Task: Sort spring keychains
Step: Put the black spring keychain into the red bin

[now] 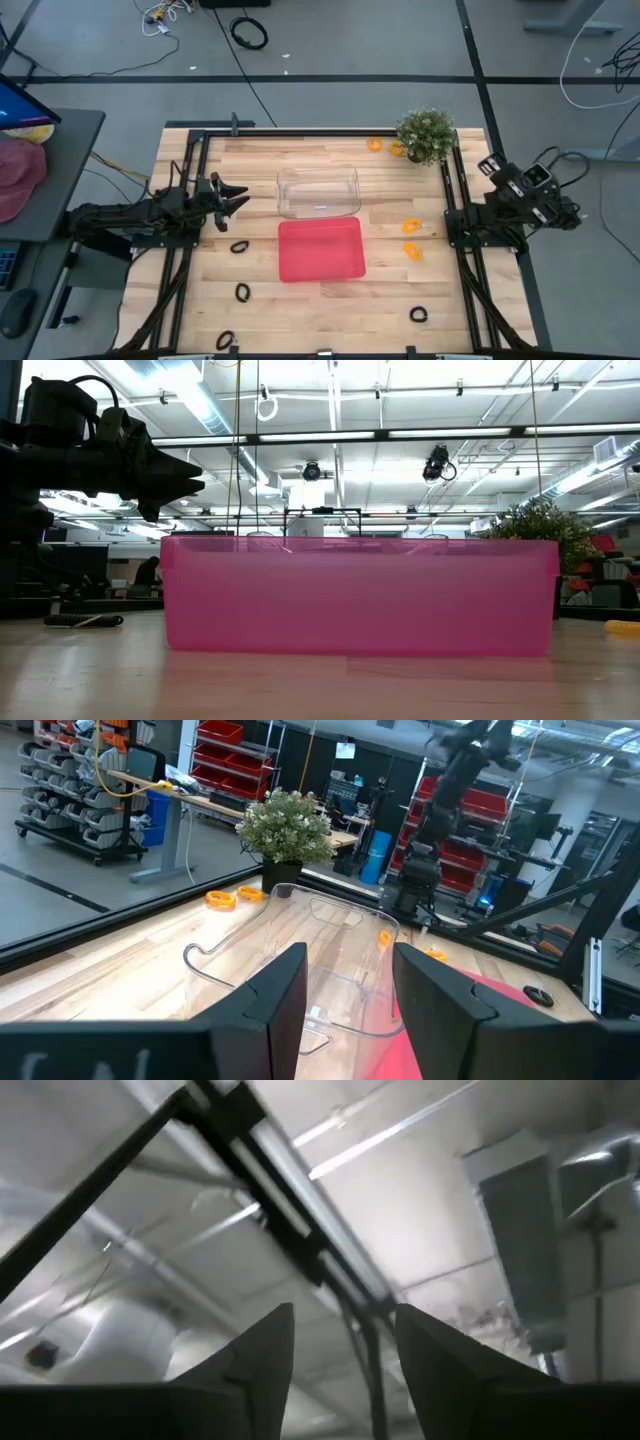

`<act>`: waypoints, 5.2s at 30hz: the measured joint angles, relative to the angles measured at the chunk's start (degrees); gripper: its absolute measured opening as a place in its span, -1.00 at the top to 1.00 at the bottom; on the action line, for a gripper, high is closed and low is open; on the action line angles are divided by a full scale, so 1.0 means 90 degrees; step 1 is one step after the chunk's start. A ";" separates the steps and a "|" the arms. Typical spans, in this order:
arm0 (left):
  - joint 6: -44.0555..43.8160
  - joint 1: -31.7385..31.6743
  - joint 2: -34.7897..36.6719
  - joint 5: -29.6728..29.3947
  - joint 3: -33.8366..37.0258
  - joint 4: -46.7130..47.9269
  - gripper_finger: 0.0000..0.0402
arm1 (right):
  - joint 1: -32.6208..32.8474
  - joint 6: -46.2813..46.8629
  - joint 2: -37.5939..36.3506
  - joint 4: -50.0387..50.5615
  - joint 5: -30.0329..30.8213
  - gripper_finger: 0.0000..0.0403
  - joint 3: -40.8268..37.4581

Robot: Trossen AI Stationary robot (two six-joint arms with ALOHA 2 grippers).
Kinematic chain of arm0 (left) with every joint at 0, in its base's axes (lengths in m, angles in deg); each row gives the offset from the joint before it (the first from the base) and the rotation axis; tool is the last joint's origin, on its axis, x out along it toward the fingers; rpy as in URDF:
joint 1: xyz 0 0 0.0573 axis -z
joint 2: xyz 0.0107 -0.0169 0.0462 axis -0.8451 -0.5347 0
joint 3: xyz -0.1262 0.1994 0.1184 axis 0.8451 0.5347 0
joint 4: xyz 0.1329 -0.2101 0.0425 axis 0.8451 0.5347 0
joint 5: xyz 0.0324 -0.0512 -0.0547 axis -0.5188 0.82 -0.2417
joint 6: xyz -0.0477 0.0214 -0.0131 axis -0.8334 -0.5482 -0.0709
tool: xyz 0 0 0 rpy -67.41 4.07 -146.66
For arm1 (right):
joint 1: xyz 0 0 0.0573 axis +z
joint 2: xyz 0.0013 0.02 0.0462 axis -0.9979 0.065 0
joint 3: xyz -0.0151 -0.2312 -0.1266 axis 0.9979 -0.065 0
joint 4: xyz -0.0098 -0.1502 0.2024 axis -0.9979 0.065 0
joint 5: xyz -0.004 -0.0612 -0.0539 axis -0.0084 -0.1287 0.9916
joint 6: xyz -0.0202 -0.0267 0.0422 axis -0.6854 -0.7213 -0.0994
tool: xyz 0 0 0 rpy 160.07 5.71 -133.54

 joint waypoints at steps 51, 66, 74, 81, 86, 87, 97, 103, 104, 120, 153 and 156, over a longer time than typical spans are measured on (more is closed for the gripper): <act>0.0000 0.0000 0.0000 0.0000 0.0002 0.0000 0.23 | 0.5530 -0.3527 0.6165 0.8211 0.3731 0.11 0.6922; 0.0000 0.0000 0.0000 0.0000 0.0002 0.0000 0.23 | 0.6841 -0.2058 0.8591 1.2061 0.6259 0.11 0.9923; 0.0000 0.0000 0.0000 0.0000 0.0000 0.0000 0.23 | 0.6759 0.0411 0.9450 1.3937 0.5290 0.11 1.0902; 0.0000 0.0000 0.0000 0.0000 0.0001 0.0000 0.23 | 0.6473 0.2148 0.9686 1.4657 0.4340 0.11 1.0941; 0.0000 0.0000 0.0000 0.0000 0.0000 0.0000 0.23 | 0.6347 0.3142 0.9880 1.4913 0.3911 0.11 1.0614; 0.0000 0.0000 0.0000 0.0000 0.0000 0.0000 0.23 | 0.6339 0.3309 0.9929 1.4948 0.3748 0.11 1.0523; 0.0000 0.0000 0.0000 0.0000 0.0001 0.0000 0.23 | 0.6317 0.4768 1.0044 1.4864 0.2623 0.11 0.9111; 0.0000 0.0000 0.0000 0.0000 0.0000 0.0000 0.23 | 0.6324 0.4650 1.0044 1.4355 0.1789 0.11 0.8135; 0.0000 0.0000 0.0000 0.0000 0.0000 -0.0004 0.23 | 0.6323 0.4527 1.0039 1.4177 0.1782 0.11 0.7956; 0.0000 0.0000 0.0002 -0.0002 0.0002 -0.0028 0.23 | 0.6263 0.3911 1.0041 0.9957 0.1647 0.11 0.6005; 0.0000 0.0000 0.0002 -0.0005 0.0002 -0.0039 0.23 | 0.6271 0.3273 1.0177 1.0959 0.2816 0.11 0.4862; 0.0000 0.0000 0.0002 -0.0005 0.0002 -0.0039 0.23 | 0.6268 0.3334 1.0180 1.0194 0.2511 0.11 0.4238</act>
